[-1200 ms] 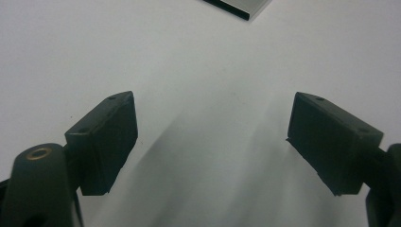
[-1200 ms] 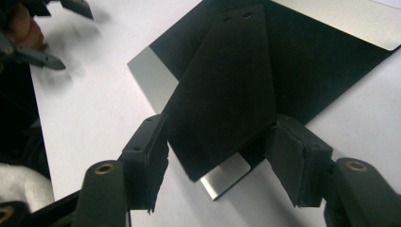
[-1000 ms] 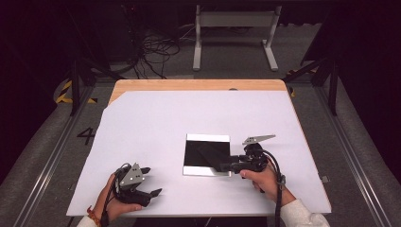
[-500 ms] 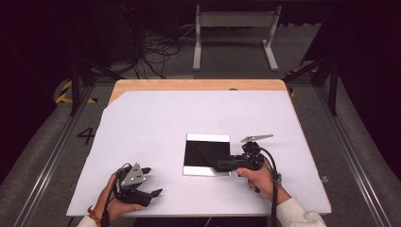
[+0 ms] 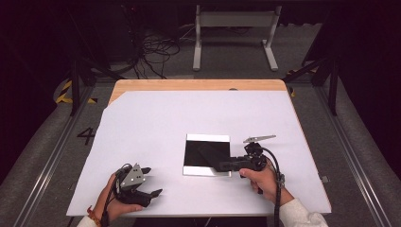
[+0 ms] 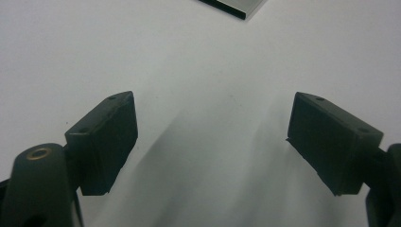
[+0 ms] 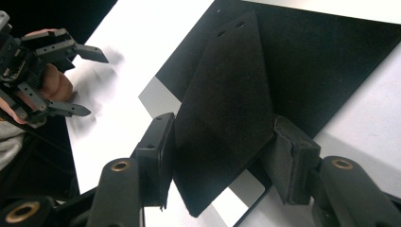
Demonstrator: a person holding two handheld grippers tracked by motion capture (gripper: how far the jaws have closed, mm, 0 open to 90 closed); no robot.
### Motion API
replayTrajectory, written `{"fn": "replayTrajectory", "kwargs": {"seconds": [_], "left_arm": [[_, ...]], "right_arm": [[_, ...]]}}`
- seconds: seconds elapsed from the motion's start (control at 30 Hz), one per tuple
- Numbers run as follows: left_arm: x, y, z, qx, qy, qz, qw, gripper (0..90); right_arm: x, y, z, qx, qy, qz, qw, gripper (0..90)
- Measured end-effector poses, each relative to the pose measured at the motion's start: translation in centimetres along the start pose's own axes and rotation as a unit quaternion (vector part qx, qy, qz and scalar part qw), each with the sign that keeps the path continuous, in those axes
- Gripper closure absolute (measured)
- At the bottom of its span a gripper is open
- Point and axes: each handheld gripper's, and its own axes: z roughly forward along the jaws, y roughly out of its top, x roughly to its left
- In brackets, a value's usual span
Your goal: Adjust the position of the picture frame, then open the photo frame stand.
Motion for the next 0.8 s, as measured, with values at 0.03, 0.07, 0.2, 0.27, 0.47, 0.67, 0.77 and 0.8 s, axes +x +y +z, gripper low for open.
{"fn": "replayTrajectory", "kwargs": {"seconds": [0.03,0.07,0.2,0.27,0.47,0.67,0.77,0.8], "left_arm": [[0.0,0.1,0.1,0.0,-0.001,0.001,1.0,17.8],[0.0,0.1,0.2,0.001,-0.002,0.002,1.0,17.8],[-0.1,0.2,0.4,0.007,-0.004,0.005,1.0,17.8],[-0.1,0.2,0.4,0.006,-0.004,0.004,1.0,17.8],[0.0,0.3,0.4,-0.002,-0.008,-0.003,1.0,17.8],[0.7,1.3,1.1,-0.017,-0.023,-0.023,0.9993,17.8],[1.0,1.8,1.6,-0.022,-0.033,-0.03,0.9987,17.8],[1.0,2.1,1.8,-0.023,-0.038,-0.033,0.9985,17.8]], "right_arm": [[0.0,0.0,0.0,0.0,-0.001,-0.001,1.0,47.8],[0.0,0.0,0.0,-0.002,-0.001,0.0,1.0,48.4],[0.0,0.0,0.1,-0.003,-0.003,-0.001,1.0,49.2],[0.0,0.0,0.1,-0.003,-0.005,-0.004,1.0,49.2],[0.1,0.1,0.1,-0.003,-0.008,-0.009,0.9999,49.3],[0.2,0.1,0.0,-0.004,-0.009,-0.014,0.9998,49.8],[0.2,0.1,0.1,-0.005,-0.01,-0.02,0.9997,50.2],[0.1,0.0,0.1,-0.005,-0.009,-0.021,0.9997,50.4]]}}
